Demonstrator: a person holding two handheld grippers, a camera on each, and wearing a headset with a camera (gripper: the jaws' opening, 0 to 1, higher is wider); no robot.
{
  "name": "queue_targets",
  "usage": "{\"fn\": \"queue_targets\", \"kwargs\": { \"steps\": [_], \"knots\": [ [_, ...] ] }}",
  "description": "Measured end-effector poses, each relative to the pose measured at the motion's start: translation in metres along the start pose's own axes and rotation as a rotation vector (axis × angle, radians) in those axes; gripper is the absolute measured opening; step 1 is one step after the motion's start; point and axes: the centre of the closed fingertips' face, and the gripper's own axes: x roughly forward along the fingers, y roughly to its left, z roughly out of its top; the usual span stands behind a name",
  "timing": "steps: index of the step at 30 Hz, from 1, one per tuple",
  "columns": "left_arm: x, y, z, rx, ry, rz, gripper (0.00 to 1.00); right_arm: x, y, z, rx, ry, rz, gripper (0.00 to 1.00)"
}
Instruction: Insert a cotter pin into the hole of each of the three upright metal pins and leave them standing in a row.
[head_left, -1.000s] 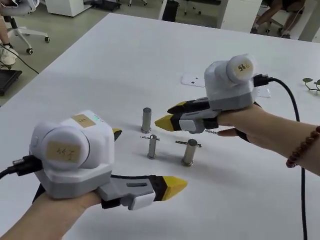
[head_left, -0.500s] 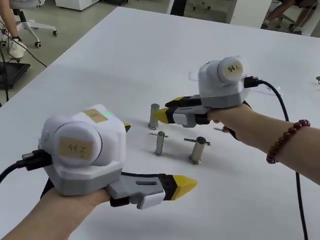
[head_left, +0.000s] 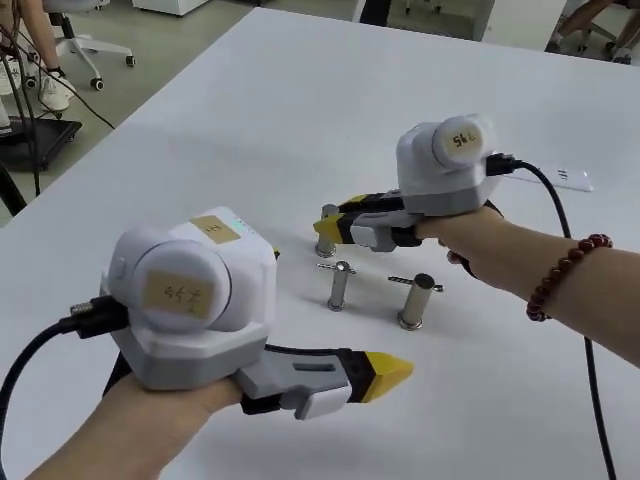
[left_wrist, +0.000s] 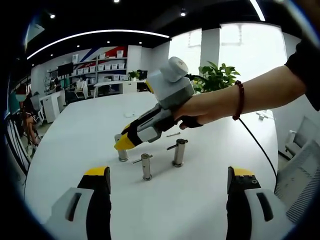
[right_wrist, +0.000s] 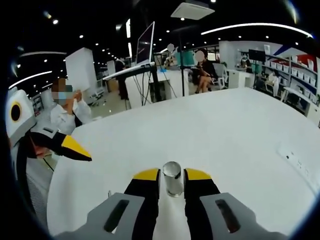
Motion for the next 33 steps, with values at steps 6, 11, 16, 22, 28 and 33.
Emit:
{"fn": "queue_targets", "kwargs": {
  "steps": [6, 11, 16, 22, 28, 33],
  "knots": [
    [0.000, 0.001, 0.000, -0.001, 0.002, 0.002, 0.96, 0.001, -0.001, 0.000, -0.008, -0.001, -0.007, 0.09],
    [0.001, -0.001, -0.002, 0.000, 0.009, -0.003, 0.96, 0.000, -0.003, 0.000, -0.015, 0.007, -0.020, 0.08],
    [0.001, -0.002, 0.000, -0.001, 0.005, -0.009, 0.96, -0.002, -0.002, -0.001, -0.059, 0.024, -0.020, 0.08],
    [0.001, -0.003, 0.000, 0.004, 0.003, -0.014, 0.96, -0.012, -0.006, -0.004, -0.018, 0.010, -0.012, 0.08],
    [0.002, -0.004, 0.002, -0.004, -0.005, -0.022, 0.96, -0.032, -0.014, -0.008, -0.035, 0.010, -0.032, 0.08],
    [0.001, -0.002, 0.004, 0.000, -0.015, -0.018, 0.96, -0.049, -0.022, -0.020, -0.056, 0.038, -0.053, 0.08]
  ]
}}
